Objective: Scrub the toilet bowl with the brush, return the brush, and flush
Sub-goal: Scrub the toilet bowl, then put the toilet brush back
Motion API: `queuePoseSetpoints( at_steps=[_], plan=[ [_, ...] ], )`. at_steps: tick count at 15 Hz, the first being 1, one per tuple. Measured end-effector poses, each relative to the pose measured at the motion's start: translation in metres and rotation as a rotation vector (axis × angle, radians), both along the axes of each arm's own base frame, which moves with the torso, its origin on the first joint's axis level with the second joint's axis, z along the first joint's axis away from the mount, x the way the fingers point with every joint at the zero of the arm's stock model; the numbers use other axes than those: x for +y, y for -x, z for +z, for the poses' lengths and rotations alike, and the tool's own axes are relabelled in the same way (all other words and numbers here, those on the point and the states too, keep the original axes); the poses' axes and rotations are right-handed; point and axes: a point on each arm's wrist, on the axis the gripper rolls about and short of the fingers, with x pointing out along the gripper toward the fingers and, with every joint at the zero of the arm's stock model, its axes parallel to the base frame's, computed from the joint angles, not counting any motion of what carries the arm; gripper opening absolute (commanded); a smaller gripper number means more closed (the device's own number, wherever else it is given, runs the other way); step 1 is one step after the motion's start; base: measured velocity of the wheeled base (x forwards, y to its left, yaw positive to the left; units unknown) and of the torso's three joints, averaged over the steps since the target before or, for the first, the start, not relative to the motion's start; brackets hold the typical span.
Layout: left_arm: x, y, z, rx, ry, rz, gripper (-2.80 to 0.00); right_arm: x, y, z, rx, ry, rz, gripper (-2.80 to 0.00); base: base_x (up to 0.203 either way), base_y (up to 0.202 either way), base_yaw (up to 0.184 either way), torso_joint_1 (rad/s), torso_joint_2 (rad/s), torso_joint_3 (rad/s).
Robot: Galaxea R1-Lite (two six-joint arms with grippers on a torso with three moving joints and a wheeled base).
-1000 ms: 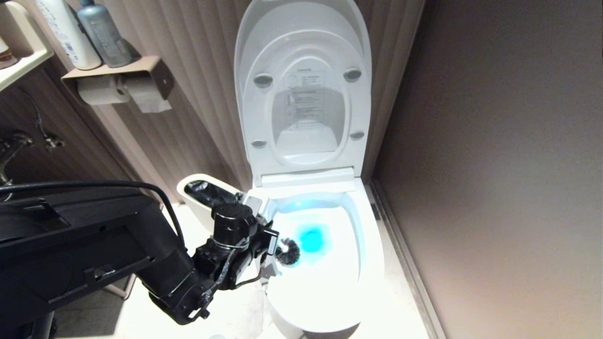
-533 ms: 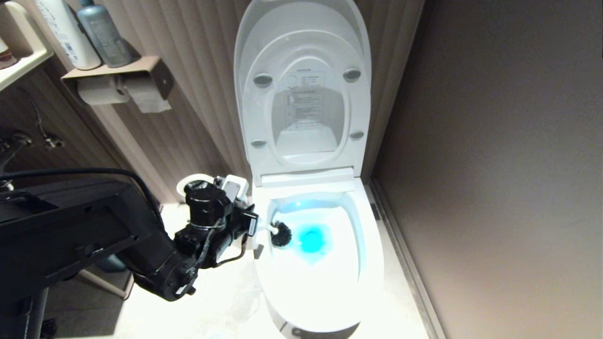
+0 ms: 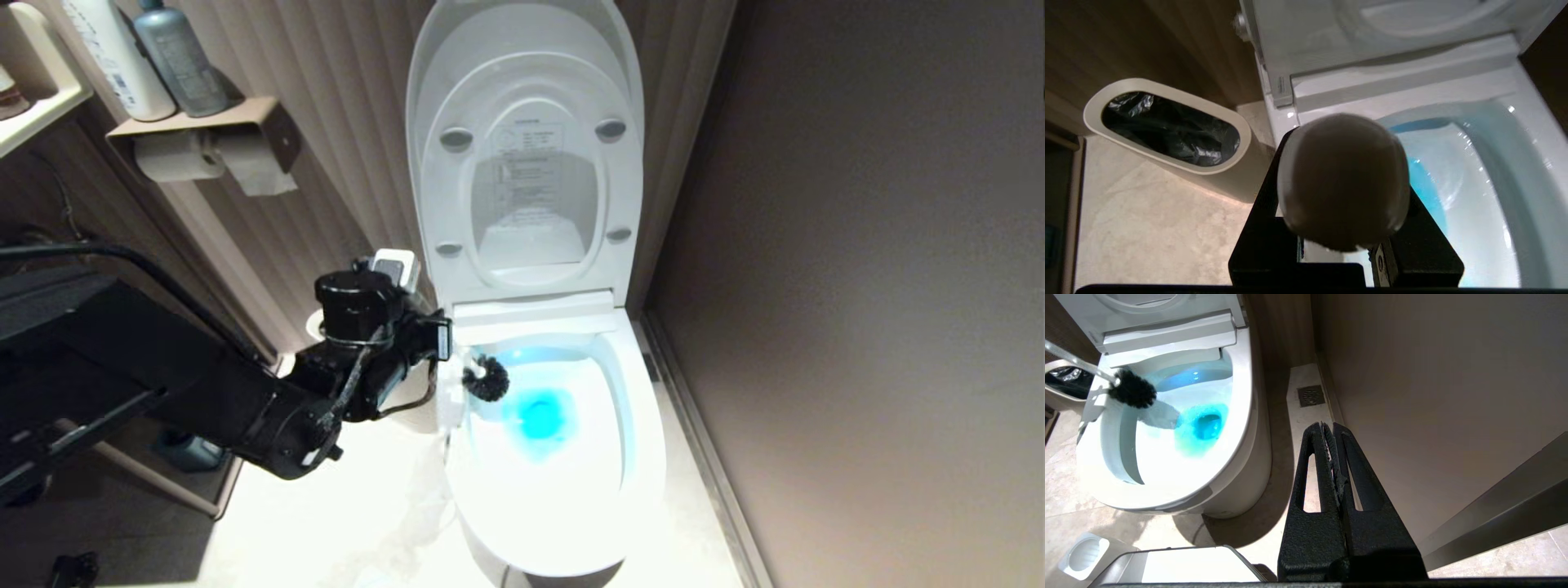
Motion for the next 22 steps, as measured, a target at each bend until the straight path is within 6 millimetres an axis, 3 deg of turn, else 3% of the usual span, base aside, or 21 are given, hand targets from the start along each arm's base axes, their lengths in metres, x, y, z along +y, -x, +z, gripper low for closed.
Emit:
queuePoseSetpoints(
  at_steps=[3, 6, 10, 13, 15, 18, 22],
  plan=[
    [-0.011, 0.022, 0.051, 0.012, 0.109, -0.043, -2.80, 0.000, 0.000, 0.000, 0.000, 0.000, 0.000, -2.80, 0.000, 0.000, 0.000, 0.000, 0.00, 0.000],
    [-0.011, 0.052, 0.090, 0.001, 0.136, -0.089, -2.80, 0.000, 0.000, 0.000, 0.000, 0.001, 0.000, -2.80, 0.000, 0.000, 0.000, 0.000, 0.00, 0.000],
    [0.012, 0.101, 0.129, 0.040, 0.123, -0.155, -2.80, 0.000, 0.000, 0.000, 0.000, 0.000, 0.000, -2.80, 0.000, 0.000, 0.000, 0.000, 0.00, 0.000],
    [0.042, 0.150, 0.157, 0.065, 0.108, -0.178, -2.80, 0.000, 0.000, 0.000, 0.001, 0.000, 0.000, -2.80, 0.000, 0.000, 0.000, 0.000, 0.00, 0.000],
    [0.065, 0.185, 0.158, 0.103, 0.089, -0.179, -2.80, 0.000, 0.000, 0.000, 0.000, 0.000, 0.000, -2.80, 0.000, 0.000, 0.000, 0.000, 0.00, 0.000],
    [0.091, 0.223, 0.141, 0.120, 0.067, -0.127, -2.80, 0.000, 0.000, 0.000, 0.000, 0.000, 0.000, -2.80, 0.000, 0.000, 0.000, 0.000, 0.00, 0.000],
    [0.119, 0.244, 0.140, 0.063, 0.000, 0.106, -2.80, 0.000, 0.000, 0.000, 0.000, 0.000, 0.000, -2.80, 0.000, 0.000, 0.000, 0.000, 0.00, 0.000]
  ],
)
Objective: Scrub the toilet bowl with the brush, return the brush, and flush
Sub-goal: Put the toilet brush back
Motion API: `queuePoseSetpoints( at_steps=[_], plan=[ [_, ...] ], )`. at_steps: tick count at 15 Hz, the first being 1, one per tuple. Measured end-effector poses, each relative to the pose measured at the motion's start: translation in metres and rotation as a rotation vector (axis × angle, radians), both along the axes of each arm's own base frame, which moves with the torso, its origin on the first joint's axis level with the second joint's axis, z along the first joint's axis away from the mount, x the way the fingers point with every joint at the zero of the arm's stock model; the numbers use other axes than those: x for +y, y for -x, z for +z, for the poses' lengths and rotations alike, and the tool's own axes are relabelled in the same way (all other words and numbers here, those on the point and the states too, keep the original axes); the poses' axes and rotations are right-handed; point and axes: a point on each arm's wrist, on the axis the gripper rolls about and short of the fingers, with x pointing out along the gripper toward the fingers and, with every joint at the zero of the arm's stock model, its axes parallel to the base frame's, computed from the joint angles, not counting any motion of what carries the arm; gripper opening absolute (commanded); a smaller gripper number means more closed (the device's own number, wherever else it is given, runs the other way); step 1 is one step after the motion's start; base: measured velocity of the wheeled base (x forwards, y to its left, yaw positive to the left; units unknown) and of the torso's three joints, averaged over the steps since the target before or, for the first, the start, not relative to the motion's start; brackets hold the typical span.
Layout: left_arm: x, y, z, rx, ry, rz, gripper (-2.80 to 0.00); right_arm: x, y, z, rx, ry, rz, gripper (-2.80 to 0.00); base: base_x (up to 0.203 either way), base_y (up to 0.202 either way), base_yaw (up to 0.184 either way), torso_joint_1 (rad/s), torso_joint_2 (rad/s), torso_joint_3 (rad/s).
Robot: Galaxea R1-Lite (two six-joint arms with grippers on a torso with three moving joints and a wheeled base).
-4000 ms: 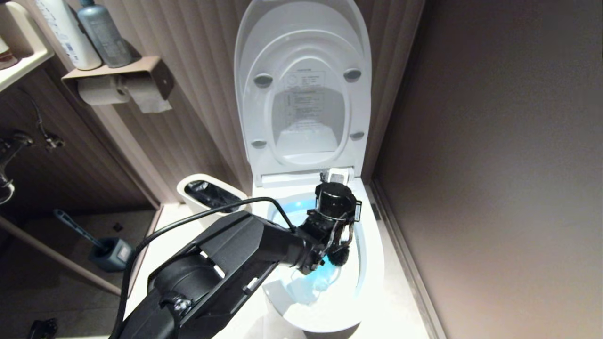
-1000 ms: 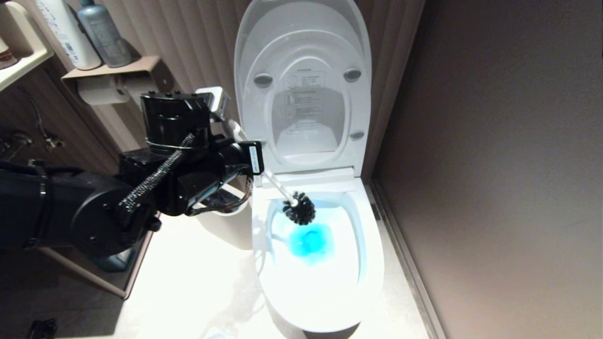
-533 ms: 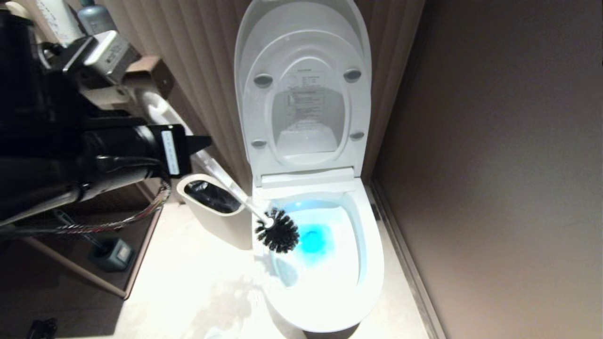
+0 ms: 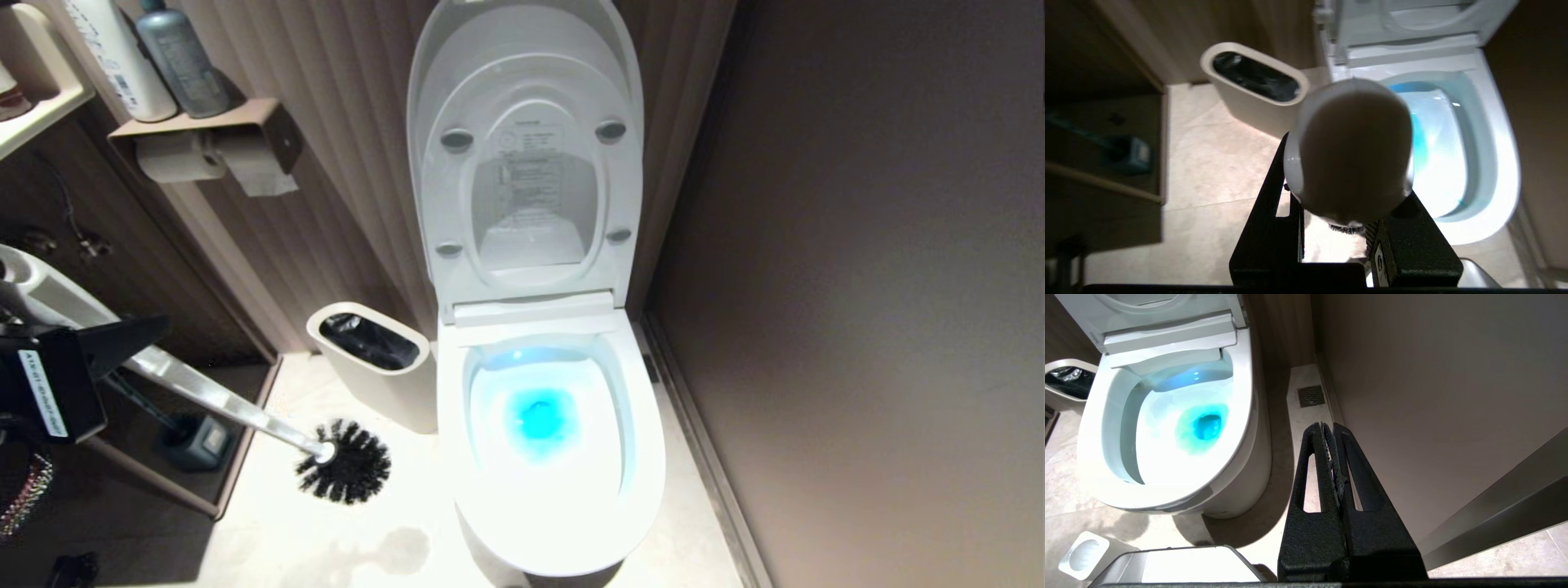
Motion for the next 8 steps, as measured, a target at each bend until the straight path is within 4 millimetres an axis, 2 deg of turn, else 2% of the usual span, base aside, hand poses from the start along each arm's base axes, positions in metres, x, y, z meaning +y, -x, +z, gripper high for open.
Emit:
queuePoseSetpoints(
  at_steps=[4, 6, 8],
  plan=[
    [0.033, 0.021, 0.017, -0.089, -0.086, 0.229, -2.80, 0.000, 0.000, 0.000, 0.000, 0.000, 0.000, -2.80, 0.000, 0.000, 0.000, 0.000, 0.00, 0.000],
    [0.045, 0.044, 0.023, -0.161, -0.061, 0.328, -2.80, 0.000, 0.000, 0.000, 0.000, 0.000, 0.000, -2.80, 0.000, 0.000, 0.000, 0.000, 0.00, 0.000],
    [0.051, 0.071, 0.017, -0.222, -0.038, 0.364, -2.80, 0.000, 0.000, 0.000, 0.000, 0.000, 0.000, -2.80, 0.000, 0.000, 0.000, 0.000, 0.00, 0.000]
  ],
)
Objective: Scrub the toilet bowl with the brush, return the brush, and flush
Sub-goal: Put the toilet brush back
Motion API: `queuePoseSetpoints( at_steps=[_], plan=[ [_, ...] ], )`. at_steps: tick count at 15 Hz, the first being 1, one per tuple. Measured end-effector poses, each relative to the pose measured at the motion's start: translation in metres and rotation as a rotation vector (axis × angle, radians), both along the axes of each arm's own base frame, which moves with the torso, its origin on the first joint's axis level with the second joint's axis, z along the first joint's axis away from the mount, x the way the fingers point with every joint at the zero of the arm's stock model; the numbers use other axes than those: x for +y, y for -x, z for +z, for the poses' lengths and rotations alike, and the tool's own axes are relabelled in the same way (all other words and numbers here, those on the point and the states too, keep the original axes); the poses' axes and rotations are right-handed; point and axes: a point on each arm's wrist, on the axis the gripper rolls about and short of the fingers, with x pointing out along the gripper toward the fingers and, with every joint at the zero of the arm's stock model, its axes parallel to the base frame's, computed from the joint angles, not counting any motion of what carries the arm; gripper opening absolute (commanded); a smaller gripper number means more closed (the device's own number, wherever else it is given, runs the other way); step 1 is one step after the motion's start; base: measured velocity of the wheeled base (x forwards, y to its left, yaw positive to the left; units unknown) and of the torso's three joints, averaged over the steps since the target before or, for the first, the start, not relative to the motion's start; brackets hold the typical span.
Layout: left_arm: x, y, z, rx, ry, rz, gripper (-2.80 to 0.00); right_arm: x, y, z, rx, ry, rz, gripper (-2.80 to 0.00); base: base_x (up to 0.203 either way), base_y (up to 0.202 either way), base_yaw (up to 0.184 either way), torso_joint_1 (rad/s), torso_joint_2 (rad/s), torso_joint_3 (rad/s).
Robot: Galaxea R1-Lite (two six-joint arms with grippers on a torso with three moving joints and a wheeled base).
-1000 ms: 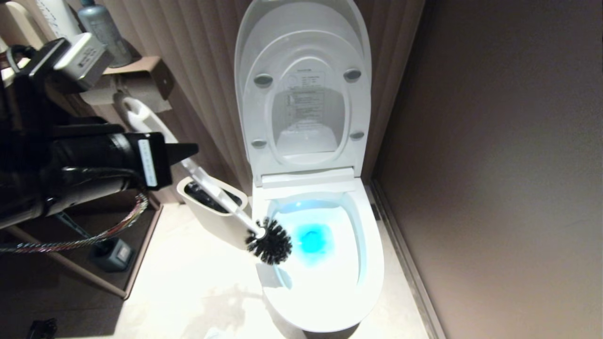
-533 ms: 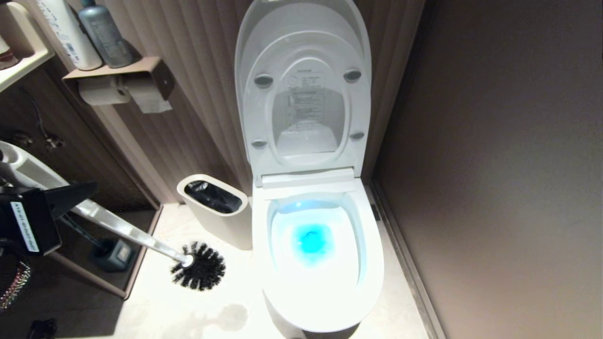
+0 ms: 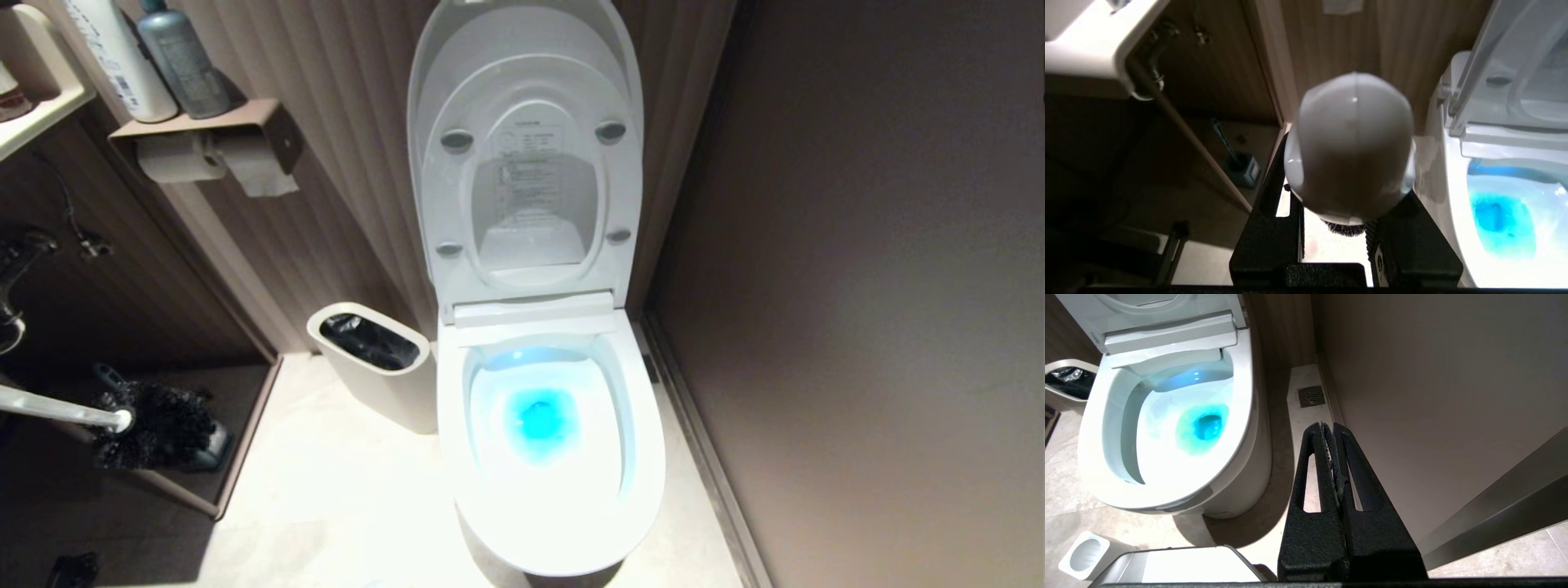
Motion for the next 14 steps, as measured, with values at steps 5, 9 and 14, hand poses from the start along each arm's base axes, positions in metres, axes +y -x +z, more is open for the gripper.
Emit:
queuePoseSetpoints(
  at_steps=[5, 9, 14],
  plan=[
    [0.004, 0.063, -0.022, -0.168, 0.007, 0.053, -2.80, 0.000, 0.000, 0.000, 0.000, 0.000, 0.000, -2.80, 0.000, 0.000, 0.000, 0.000, 0.00, 0.000],
    [0.000, 0.087, -0.047, -0.226, -0.010, -0.014, -2.80, 0.000, 0.000, 0.000, 0.000, 0.000, 0.000, -2.80, 0.000, 0.000, 0.000, 0.000, 0.00, 0.000],
    [-0.002, 0.081, -0.108, -0.130, -0.020, -0.128, -2.80, 0.000, 0.000, 0.000, 0.000, 0.000, 0.000, -2.80, 0.000, 0.000, 0.000, 0.000, 0.00, 0.000]
  ],
)
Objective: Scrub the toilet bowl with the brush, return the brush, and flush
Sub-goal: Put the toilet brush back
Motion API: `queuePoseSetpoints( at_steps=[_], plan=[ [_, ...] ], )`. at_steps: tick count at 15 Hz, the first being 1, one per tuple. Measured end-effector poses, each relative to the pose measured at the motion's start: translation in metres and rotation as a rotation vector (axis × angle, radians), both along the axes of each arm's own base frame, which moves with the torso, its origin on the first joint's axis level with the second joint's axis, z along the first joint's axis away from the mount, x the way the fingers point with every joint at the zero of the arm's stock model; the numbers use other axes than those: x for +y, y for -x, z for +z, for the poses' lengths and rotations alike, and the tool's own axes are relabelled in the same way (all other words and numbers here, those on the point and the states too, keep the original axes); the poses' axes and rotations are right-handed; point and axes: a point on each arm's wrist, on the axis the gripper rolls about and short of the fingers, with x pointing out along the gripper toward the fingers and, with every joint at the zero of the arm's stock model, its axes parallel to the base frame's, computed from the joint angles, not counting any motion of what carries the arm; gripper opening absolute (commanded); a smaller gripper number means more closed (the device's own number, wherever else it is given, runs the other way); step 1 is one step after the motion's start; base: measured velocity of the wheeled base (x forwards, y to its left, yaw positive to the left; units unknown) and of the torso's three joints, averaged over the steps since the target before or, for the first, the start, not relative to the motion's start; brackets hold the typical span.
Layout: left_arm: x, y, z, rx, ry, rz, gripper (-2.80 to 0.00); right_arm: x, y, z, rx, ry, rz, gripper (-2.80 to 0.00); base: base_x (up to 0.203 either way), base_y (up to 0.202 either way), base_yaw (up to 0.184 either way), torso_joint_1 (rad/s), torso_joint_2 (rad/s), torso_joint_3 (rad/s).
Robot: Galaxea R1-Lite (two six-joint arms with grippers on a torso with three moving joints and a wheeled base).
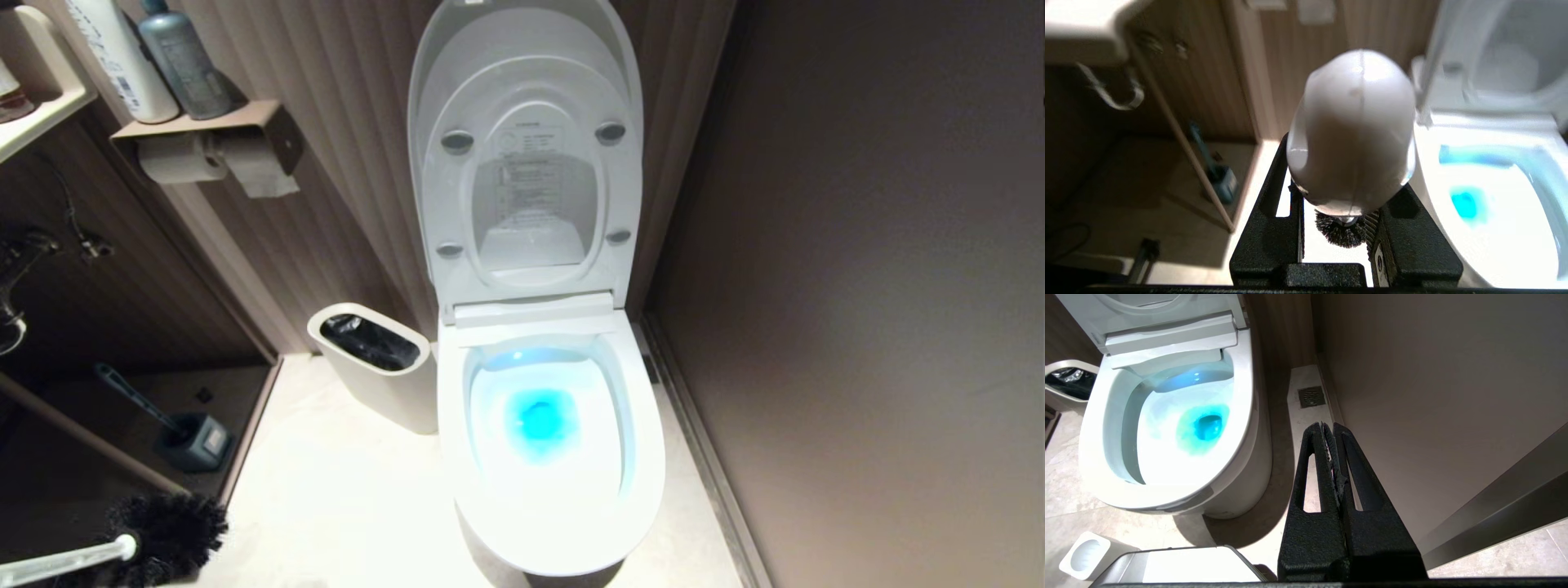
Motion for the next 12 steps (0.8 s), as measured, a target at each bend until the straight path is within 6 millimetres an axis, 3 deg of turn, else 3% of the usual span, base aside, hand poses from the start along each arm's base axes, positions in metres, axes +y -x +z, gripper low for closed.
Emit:
queuePoseSetpoints(
  at_steps=[5, 12],
  plan=[
    [-0.005, -0.008, -0.045, 0.083, -0.047, -0.227, -2.80, 0.000, 0.000, 0.000, 0.000, 0.000, 0.000, -2.80, 0.000, 0.000, 0.000, 0.000, 0.00, 0.000],
    [-0.005, -0.017, -0.091, 0.169, -0.088, -0.243, -2.80, 0.000, 0.000, 0.000, 0.000, 0.000, 0.000, -2.80, 0.000, 0.000, 0.000, 0.000, 0.00, 0.000]
  ],
)
